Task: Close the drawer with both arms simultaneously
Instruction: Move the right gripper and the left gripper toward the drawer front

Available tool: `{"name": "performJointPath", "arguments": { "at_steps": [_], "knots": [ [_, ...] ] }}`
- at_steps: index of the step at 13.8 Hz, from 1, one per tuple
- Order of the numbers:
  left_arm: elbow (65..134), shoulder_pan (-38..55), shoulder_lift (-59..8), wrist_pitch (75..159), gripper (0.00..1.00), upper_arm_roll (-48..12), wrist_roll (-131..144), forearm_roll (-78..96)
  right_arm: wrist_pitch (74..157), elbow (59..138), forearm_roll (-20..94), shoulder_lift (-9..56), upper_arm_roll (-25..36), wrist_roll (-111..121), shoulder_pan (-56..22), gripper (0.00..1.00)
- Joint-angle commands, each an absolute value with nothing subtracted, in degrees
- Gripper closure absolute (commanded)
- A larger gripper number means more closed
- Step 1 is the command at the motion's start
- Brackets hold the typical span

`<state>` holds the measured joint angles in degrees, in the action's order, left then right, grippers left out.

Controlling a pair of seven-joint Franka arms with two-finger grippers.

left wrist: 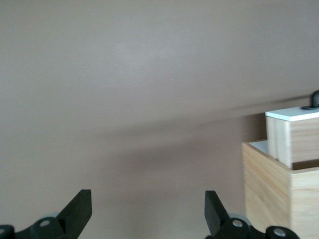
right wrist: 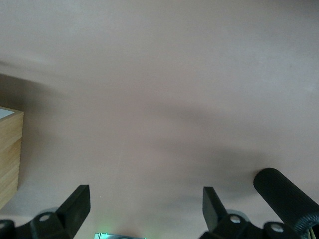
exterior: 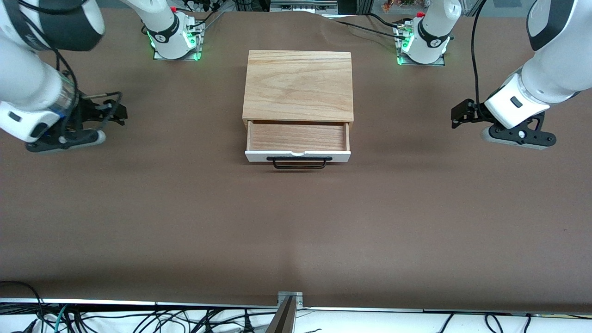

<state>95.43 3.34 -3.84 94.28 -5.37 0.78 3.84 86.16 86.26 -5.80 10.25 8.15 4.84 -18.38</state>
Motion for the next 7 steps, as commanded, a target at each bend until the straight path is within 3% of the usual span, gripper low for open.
{"name": "performJointPath", "arguments": {
  "at_steps": [1,4,7],
  "knots": [
    [92.5,5.2,-7.9,96.3,0.0,-5.7,0.3,6.6,85.3,85.1,-6.2,11.4,7.9,5.3,-18.4,0.0],
    [89.7,8.8,-14.2,102.9,0.0,-5.9,1.1,6.8,86.0,85.2,2.7,12.4,7.9,5.2,-18.4,0.0],
    [89.6,10.0,-17.2,108.0,0.0,-5.9,1.1,10.9,87.2,85.1,16.6,17.7,7.8,5.2,-18.5,0.0]
  ]
}}
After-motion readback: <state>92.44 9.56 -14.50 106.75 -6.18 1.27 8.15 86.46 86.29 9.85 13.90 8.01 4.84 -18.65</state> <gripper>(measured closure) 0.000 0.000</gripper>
